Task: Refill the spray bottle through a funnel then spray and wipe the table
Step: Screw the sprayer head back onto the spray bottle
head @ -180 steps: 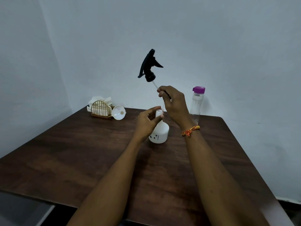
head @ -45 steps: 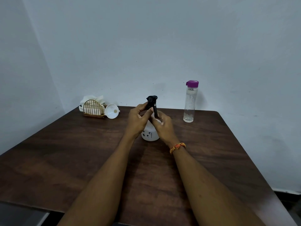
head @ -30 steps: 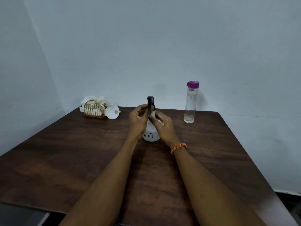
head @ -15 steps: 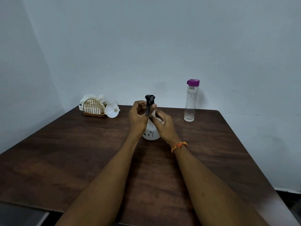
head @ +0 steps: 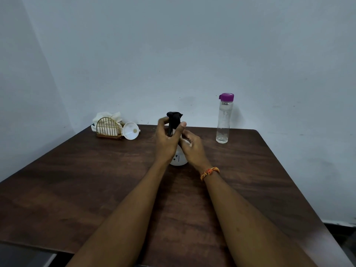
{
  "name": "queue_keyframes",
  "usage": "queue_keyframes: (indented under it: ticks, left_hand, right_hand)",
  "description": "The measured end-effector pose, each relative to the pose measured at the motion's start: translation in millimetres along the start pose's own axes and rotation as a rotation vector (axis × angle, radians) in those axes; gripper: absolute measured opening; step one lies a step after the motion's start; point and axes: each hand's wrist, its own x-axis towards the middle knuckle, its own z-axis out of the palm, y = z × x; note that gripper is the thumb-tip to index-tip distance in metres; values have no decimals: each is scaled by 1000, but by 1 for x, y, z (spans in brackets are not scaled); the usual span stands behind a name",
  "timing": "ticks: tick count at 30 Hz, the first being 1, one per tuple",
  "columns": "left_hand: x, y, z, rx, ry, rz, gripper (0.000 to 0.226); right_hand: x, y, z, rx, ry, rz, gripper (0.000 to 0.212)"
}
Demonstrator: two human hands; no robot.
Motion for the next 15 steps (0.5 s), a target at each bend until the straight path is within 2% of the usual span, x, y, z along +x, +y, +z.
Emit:
queue_keyframes:
  ticks: [2,5,15]
  left_hand:
    - [1,0,2,19,48,24,42]
    - [5,-3,2,54,72,57,37]
    - [5,-6,-8,-50,31,7,23]
  right_hand:
    - [1,-1,-1,-13,3,-7,25]
    - [1,-2,-1,-28,1,-18,26]
    - [5,7,-1,-44,15,-4,26]
